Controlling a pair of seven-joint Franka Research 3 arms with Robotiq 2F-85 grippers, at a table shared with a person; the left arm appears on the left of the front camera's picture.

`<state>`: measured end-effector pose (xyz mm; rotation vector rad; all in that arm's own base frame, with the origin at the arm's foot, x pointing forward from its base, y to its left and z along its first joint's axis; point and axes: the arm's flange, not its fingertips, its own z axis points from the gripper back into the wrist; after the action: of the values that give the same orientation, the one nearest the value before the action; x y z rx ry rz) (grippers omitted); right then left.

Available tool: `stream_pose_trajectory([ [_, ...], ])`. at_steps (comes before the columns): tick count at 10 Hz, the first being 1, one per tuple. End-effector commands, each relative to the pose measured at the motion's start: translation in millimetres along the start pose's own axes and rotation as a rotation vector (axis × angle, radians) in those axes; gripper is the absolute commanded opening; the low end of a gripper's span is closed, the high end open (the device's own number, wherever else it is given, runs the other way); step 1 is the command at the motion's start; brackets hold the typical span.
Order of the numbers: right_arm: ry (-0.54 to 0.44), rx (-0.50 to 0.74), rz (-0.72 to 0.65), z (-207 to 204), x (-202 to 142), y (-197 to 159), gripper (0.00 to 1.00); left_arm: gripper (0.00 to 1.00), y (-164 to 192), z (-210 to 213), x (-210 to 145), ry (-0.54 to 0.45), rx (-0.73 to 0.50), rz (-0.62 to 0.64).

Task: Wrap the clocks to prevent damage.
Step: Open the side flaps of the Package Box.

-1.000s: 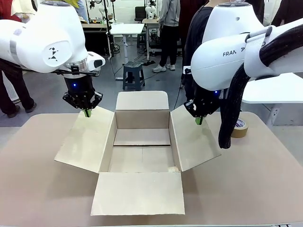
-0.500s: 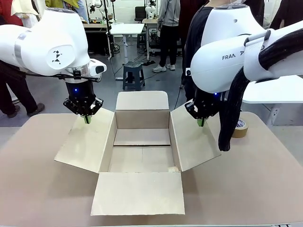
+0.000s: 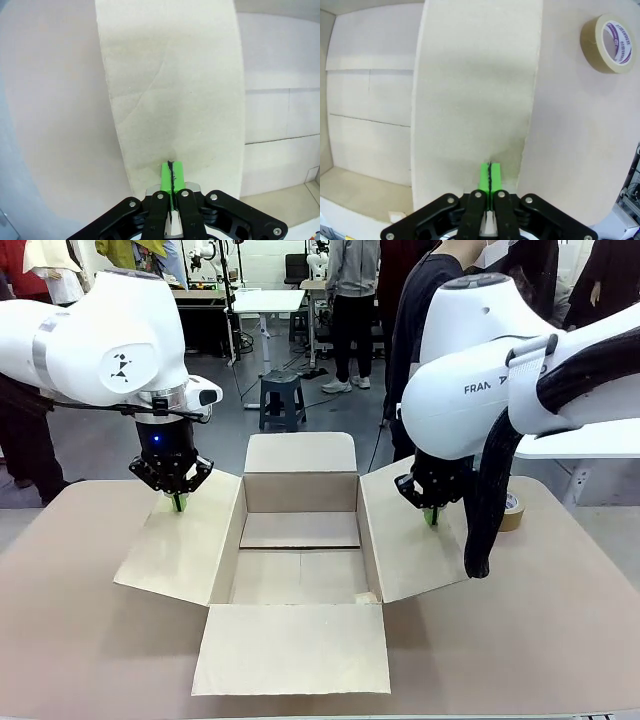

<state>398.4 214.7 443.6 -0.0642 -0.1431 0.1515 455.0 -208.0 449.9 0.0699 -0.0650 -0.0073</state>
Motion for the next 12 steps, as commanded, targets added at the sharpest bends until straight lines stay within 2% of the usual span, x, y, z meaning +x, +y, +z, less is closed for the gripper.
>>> stream_pose_trajectory([
  [1, -0.015, -0.007, -0.015, -19.9, 2.7, 3.3, 0.01, 0.0, 12.4, -16.1, -2.3, 0.026, -0.024, 0.006],
  [6, 0.009, 0.065, -0.027, -50.6, 8.2, -6.9, 0.01, 0.0, 21.7, -63.7, 8.5, 0.074, -0.051, 0.026],
  [12, 0.03, 0.096, -0.047, -84.3, 9.2, -19.2, 0.01, 0.0, 17.9, -81.3, 11.1, 0.078, -0.073, 0.006],
])
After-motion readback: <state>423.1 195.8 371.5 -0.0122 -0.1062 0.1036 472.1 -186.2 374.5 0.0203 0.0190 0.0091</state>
